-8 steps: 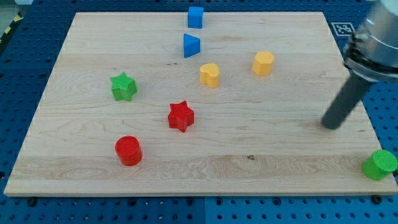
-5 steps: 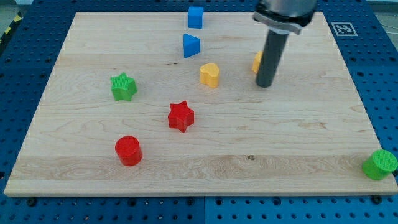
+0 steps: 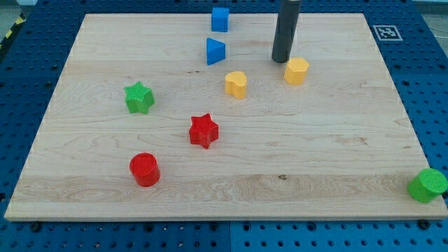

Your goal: Place the yellow hexagon at the top of the green circle

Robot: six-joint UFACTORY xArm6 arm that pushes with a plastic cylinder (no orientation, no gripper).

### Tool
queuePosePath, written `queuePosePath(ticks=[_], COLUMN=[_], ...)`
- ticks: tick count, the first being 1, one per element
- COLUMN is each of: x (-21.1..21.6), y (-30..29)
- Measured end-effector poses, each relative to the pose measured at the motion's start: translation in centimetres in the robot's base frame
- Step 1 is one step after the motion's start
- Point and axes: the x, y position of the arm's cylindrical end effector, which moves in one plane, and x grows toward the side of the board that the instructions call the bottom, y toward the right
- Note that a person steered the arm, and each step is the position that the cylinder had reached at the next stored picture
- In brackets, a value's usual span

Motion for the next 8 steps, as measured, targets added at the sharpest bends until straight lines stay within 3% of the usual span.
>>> queuePosePath(ticks=[8], x=[7.3], y=[6.3])
